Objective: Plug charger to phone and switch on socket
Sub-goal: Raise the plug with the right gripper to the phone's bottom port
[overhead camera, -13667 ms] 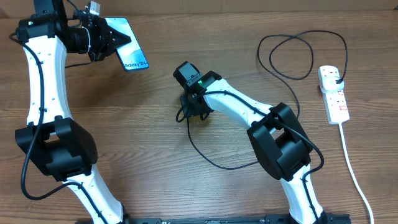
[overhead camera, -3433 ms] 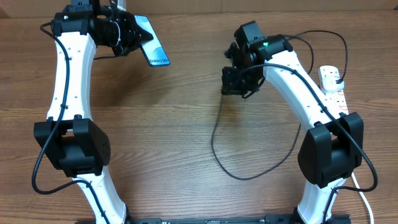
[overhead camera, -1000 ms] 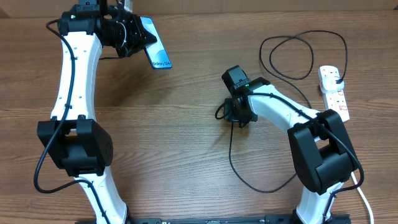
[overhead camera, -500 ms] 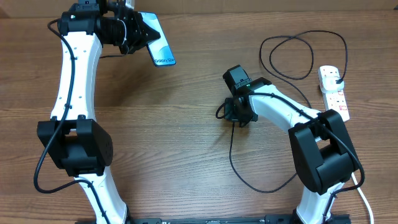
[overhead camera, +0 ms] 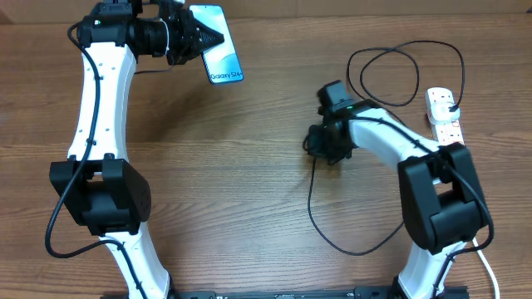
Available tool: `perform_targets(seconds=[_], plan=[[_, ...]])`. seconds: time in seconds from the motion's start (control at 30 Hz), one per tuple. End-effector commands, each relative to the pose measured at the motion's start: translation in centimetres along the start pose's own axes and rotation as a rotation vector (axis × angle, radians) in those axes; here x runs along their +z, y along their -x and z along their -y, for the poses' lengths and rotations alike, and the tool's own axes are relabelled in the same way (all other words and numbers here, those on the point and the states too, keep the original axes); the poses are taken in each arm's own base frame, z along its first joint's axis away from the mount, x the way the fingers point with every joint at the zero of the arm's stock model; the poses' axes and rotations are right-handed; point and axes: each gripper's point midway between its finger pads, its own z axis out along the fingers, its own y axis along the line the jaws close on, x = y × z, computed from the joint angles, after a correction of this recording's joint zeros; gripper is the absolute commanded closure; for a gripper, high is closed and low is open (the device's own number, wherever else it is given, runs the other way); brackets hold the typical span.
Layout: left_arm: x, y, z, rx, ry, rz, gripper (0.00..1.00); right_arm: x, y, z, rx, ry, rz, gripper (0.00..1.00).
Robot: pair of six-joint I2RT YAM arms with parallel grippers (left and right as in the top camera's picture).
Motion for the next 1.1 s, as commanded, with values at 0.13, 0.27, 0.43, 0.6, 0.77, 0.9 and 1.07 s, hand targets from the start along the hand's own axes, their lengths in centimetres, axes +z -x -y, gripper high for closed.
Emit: perform_targets(seconds=[0.13, 0.27, 0.43, 0.6, 0.77, 0.9, 1.07], plan=[[-1.2, -0.4, 5.4, 0.139, -0.221, -0.029, 0.95, -6.3, -1.3, -4.6, -0.233, 0.607, -0.062, 0.96], [-1.4, -0.5, 6.1, 0.163, -0.257, -0.034, 0.96, -11.2, -2.3, -7.1, -0.338, 0.966, -0.032, 0.96], [-1.4, -0.9, 6.7, 0.167, -0.291, -0.053, 0.95, -15.5, -3.3, -8.9, -0.346, 1.250, -0.018, 0.96], [-0.4, -1.7, 7.6, 0.204, -0.304, -0.077, 0.96, -16.2, -4.2, -9.8, -0.388, 1.299, -0.009, 0.96], [1.1, -3.6, 9.7, 0.225, -0.362, -0.140, 0.95, -16.9, -4.6, -10.7, -0.415, 1.339, -0.008, 0.96], [1.1, -4.1, 10.4, 0.229, -0.402, -0.165, 0.96, -18.0, -5.1, -11.6, -0.455, 1.344, -0.006, 0.96], [0.9, -4.0, 10.4, 0.234, -0.405, -0.161, 0.96, -21.2, -5.5, -13.2, -0.517, 1.351, 0.009, 0.96]])
